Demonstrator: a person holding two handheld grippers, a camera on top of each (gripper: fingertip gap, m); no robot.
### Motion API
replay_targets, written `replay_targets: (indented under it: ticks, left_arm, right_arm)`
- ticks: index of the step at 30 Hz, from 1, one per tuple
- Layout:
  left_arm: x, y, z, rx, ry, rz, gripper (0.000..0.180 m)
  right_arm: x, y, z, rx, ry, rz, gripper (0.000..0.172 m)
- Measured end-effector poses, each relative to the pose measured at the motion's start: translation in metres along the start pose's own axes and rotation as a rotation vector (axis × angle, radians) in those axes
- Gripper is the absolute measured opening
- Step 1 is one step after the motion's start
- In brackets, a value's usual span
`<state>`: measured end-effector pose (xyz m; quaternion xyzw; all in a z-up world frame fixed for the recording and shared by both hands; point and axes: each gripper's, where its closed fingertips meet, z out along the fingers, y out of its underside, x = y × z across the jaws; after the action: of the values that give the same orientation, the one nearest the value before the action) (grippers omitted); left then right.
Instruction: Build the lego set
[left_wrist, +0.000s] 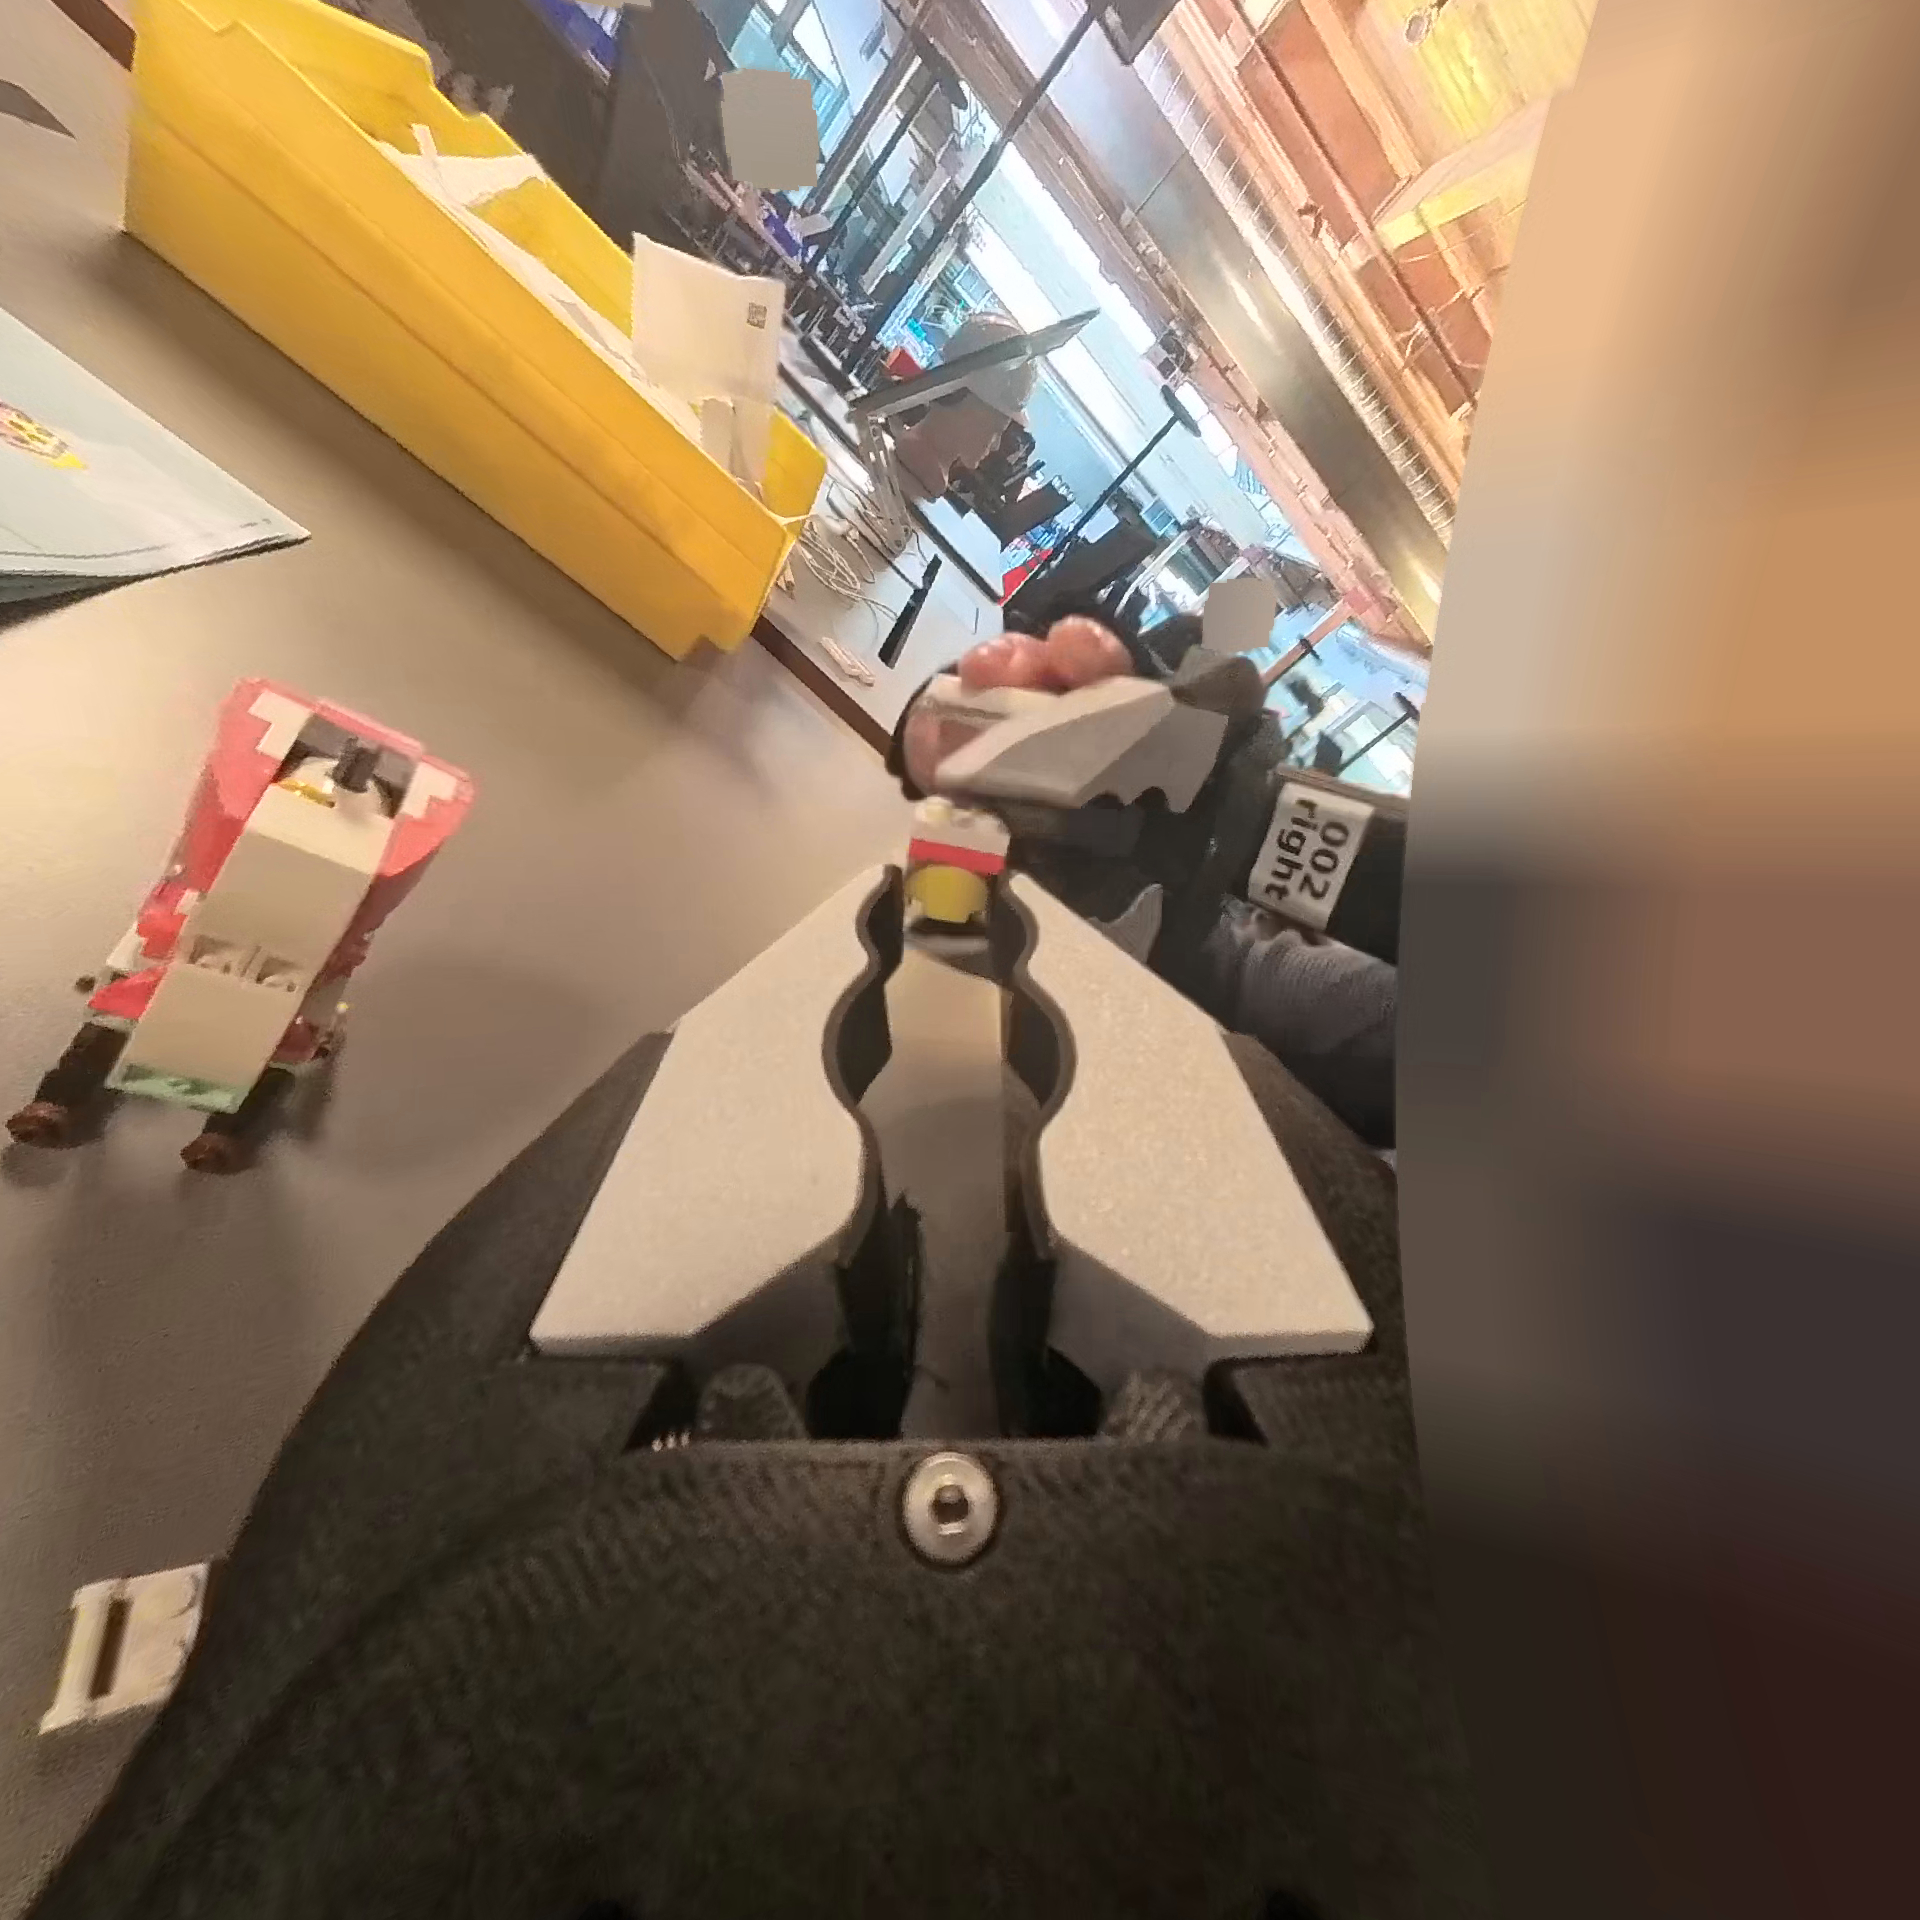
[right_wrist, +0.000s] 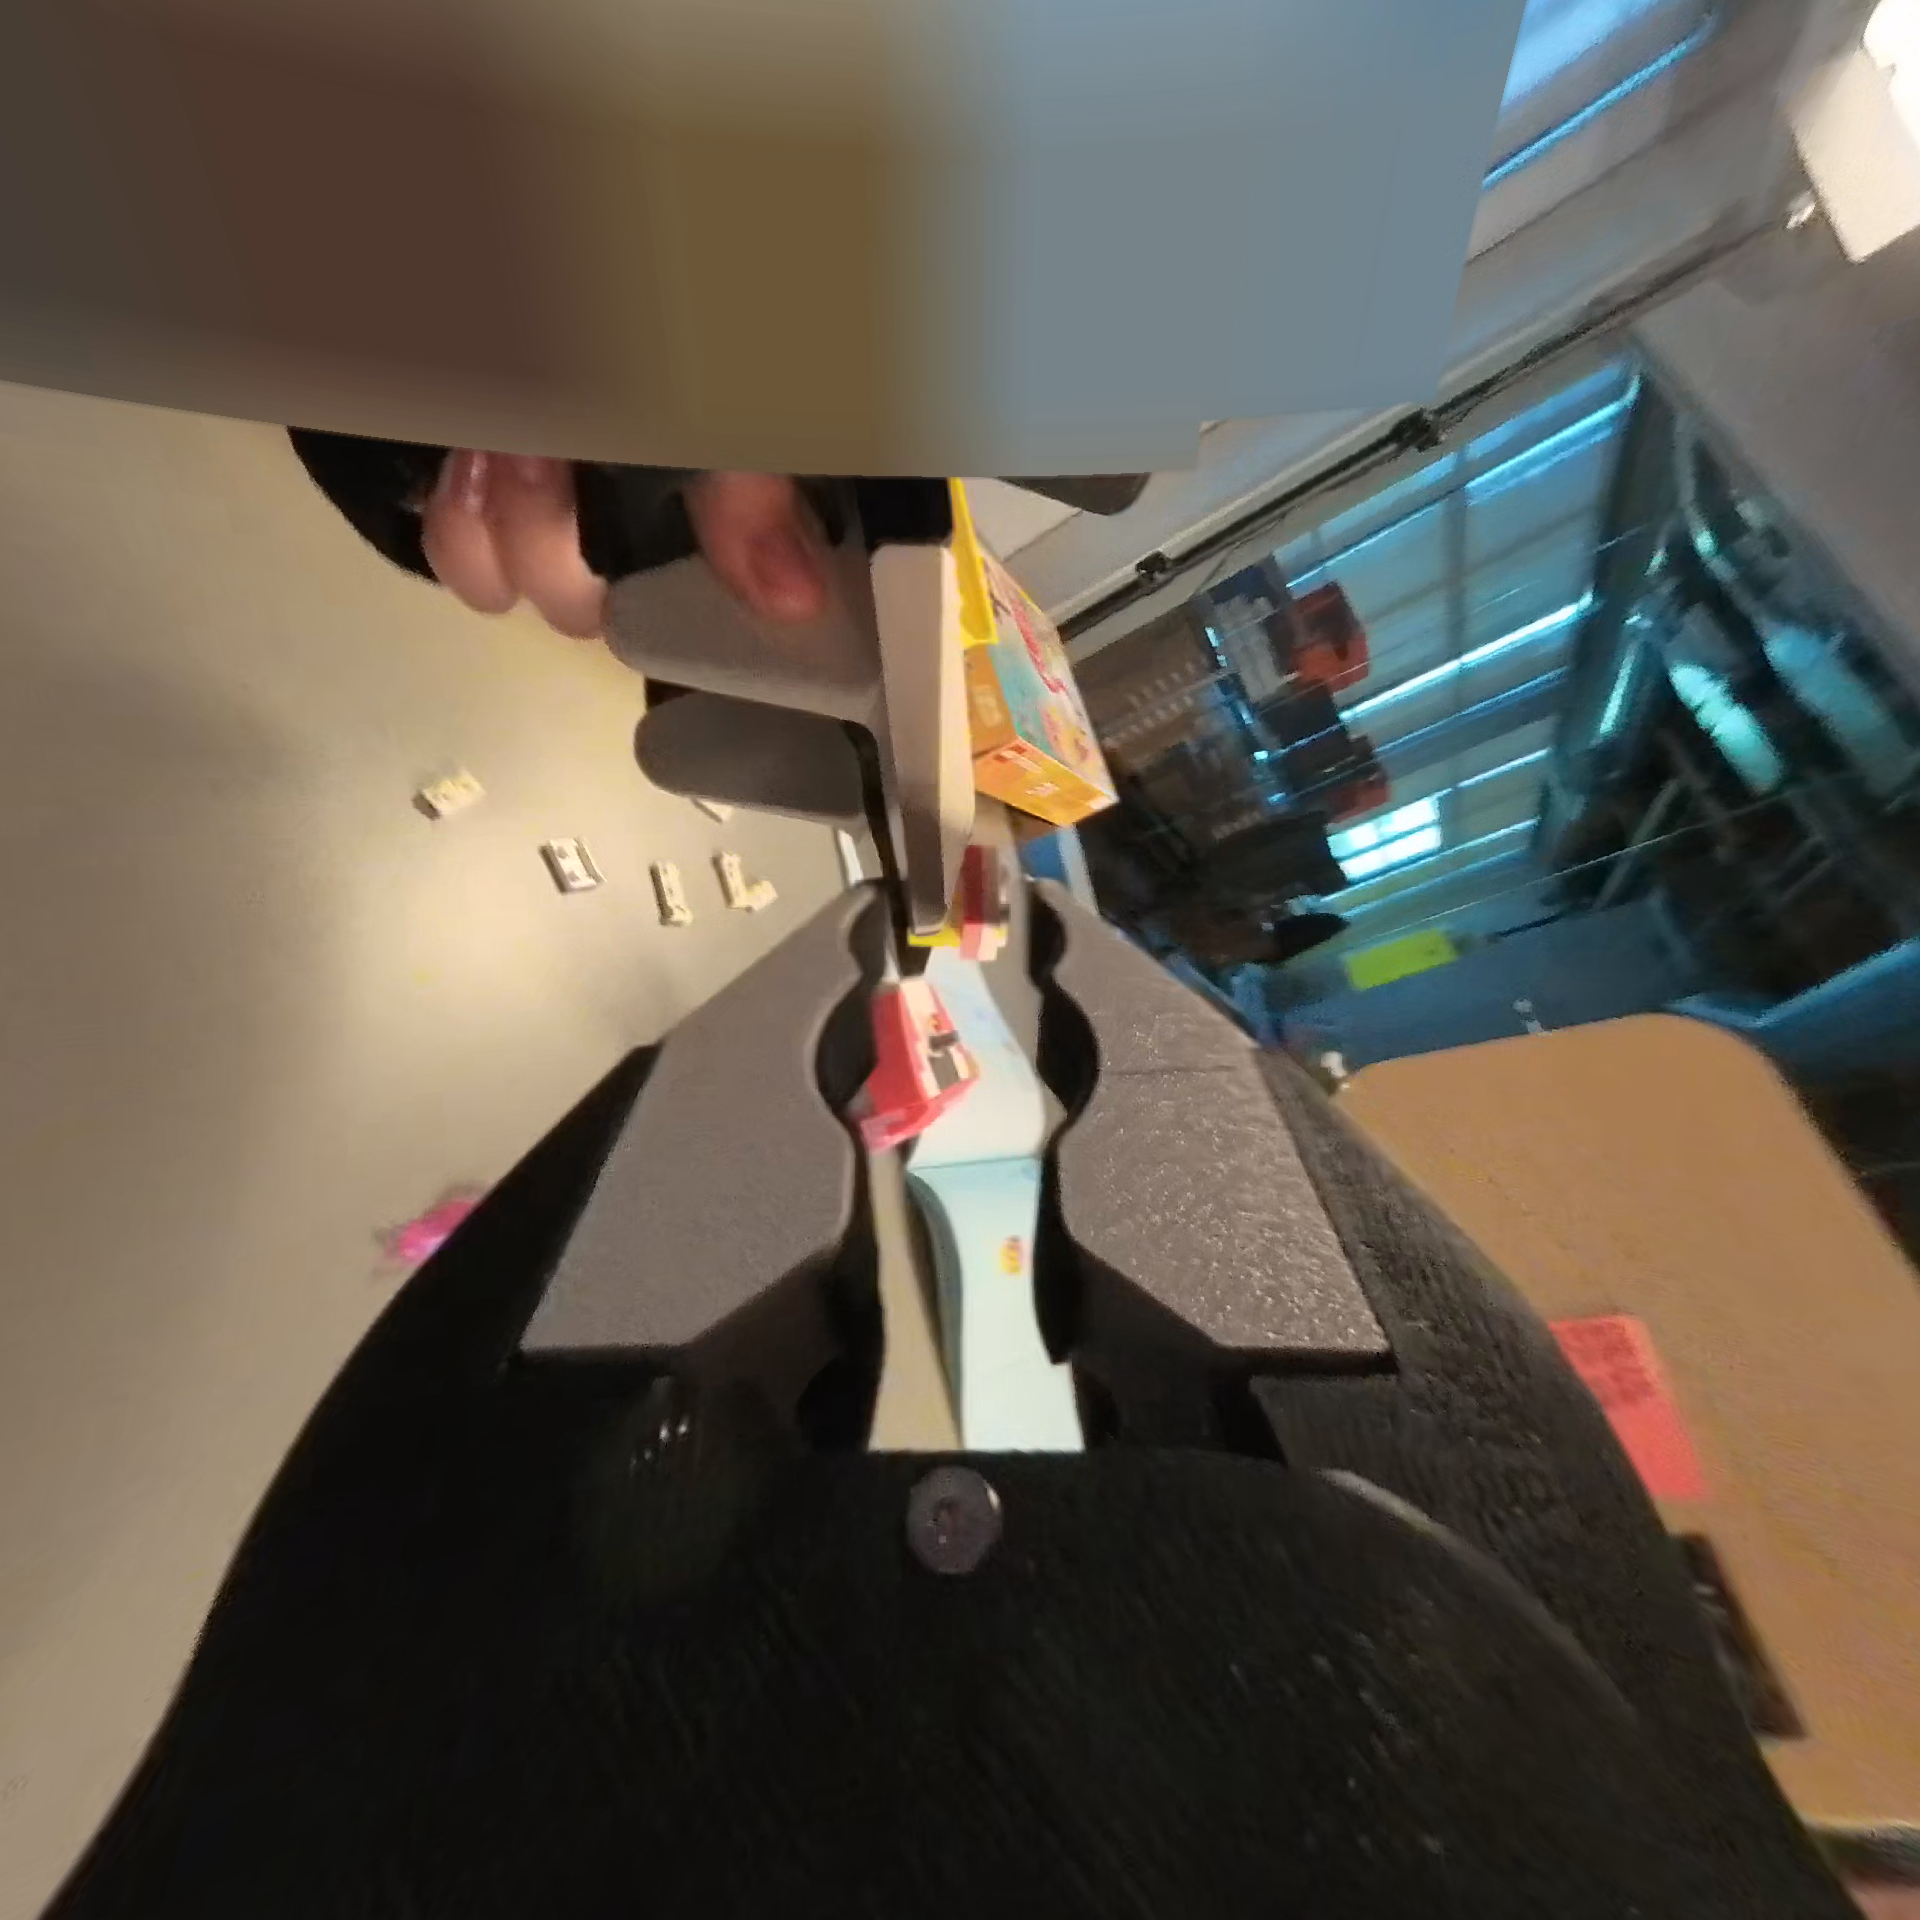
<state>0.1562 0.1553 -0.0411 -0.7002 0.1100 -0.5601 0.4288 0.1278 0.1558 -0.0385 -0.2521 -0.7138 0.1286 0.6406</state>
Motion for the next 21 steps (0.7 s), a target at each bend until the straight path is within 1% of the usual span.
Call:
replay_targets:
  ticks: [2, 3, 4, 6, 7, 8, 10, 12, 14, 16, 17, 19, 21]
  left_arm:
    - [-0.006, -0.003, -0.006, 0.033, 0.002, -0.021, 0.015]
    - [-0.010, -0.005, -0.011, 0.050, -0.012, -0.012, 0.015]
    - [-0.016, -0.005, -0.015, 0.058, -0.041, 0.005, 0.015]
    - [-0.030, -0.005, -0.026, 0.071, -0.124, 0.072, 0.015]
    - [-0.040, -0.002, -0.032, 0.060, -0.180, 0.097, 0.015]
    - [-0.050, 0.003, -0.037, 0.036, -0.237, 0.108, 0.015]
    - [-0.060, 0.005, -0.045, 0.026, -0.310, 0.152, 0.015]
    - [-0.069, 0.003, -0.052, 0.018, -0.396, 0.245, 0.014]
    - [-0.082, -0.004, -0.059, 0.031, -0.497, 0.369, 0.014]
    - [-0.088, -0.012, -0.063, 0.082, -0.545, 0.459, 0.014]
    - [-0.090, -0.014, -0.065, 0.107, -0.554, 0.479, 0.014]
    - [-0.089, -0.015, -0.065, 0.126, -0.549, 0.499, 0.015]
    - [-0.088, -0.017, -0.068, 0.149, -0.592, 0.566, 0.015]
  right_arm:
    - [0.000, 0.005, 0.000, 0.003, -0.021, 0.077, 0.047]
    - [0.000, 0.010, 0.000, 0.001, -0.025, 0.108, 0.053]
    - [0.001, 0.015, -0.001, 0.005, -0.021, 0.143, 0.057]
    - [0.009, 0.031, -0.003, 0.029, 0.026, 0.243, 0.059]
    - [0.015, 0.045, -0.004, 0.031, 0.069, 0.330, 0.060]
    - [0.020, 0.064, -0.003, 0.016, 0.108, 0.452, 0.063]
    - [0.029, 0.107, -0.002, 0.001, 0.205, 0.703, 0.066]
    - [0.039, 0.140, -0.006, 0.005, 0.342, 0.830, 0.064]
    - [0.054, 0.148, -0.010, 0.007, 0.432, 0.820, 0.061]
    - [0.069, 0.153, -0.018, 0.027, 0.563, 0.760, 0.051]
    - [0.071, 0.158, -0.019, 0.031, 0.605, 0.747, 0.049]
    - [0.075, 0.159, -0.018, 0.034, 0.617, 0.745, 0.049]
    - [0.077, 0.151, -0.017, 0.080, 0.614, 0.733, 0.046]
